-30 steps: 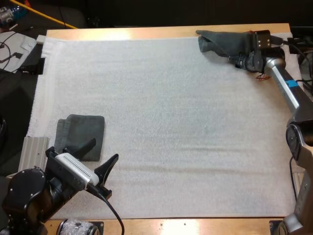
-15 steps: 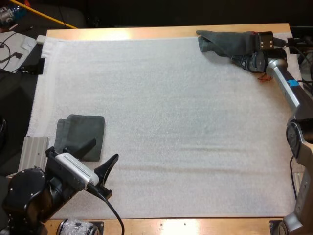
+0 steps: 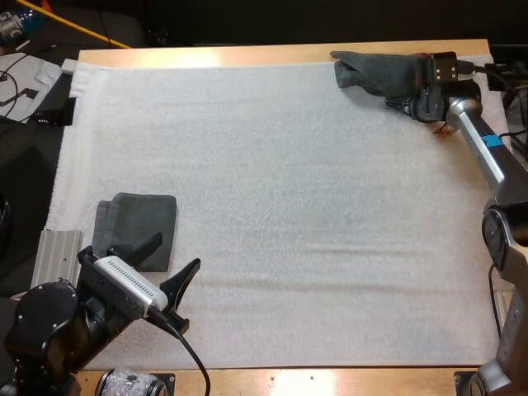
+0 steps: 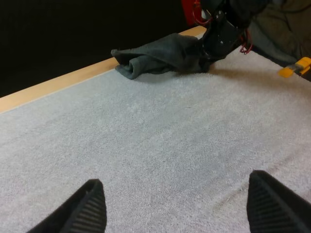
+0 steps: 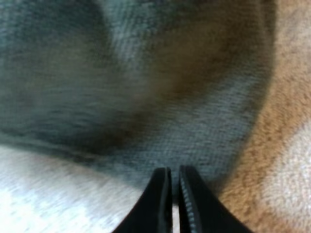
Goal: Pick towel from pile, fold and stack
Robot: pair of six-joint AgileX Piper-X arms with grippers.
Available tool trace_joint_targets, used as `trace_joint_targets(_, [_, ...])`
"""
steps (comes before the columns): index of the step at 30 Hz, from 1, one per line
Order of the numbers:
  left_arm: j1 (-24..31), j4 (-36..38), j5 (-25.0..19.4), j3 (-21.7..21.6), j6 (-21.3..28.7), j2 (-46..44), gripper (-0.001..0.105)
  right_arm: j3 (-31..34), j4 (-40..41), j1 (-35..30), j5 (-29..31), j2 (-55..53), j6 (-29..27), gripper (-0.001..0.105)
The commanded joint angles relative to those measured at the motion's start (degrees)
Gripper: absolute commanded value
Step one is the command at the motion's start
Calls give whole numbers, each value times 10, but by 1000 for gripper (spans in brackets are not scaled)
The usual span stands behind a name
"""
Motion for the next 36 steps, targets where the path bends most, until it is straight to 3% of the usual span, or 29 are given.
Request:
trace_joint_targets(1, [-2,-4,5,-4,-6,0,59,-6,8,16,4,-42,-44,1])
trace_joint_targets(14, [-3,-3,6,-3,-8,1,59,-9,101,83,4,-237,-118,1])
trace_joint_targets(20, [-3,-5,5,-4,-5,0,59,-12,127,97,11,-224,-105,2])
trace_joint_targets(23, [-3,-6,5,-5,-6,1,59,-12,143,99,14,-220,-81,19])
trace_joint_targets(26, [-4,-7,6,-4,-7,3,59,-11,151,98,13,-211,-53,49])
trace_joint_targets(28, [-4,-7,6,-5,-8,4,59,-11,153,96,10,-203,-32,63])
trace_joint_targets(36, [-3,-6,7,-4,-10,3,59,-11,130,77,10,-115,40,60])
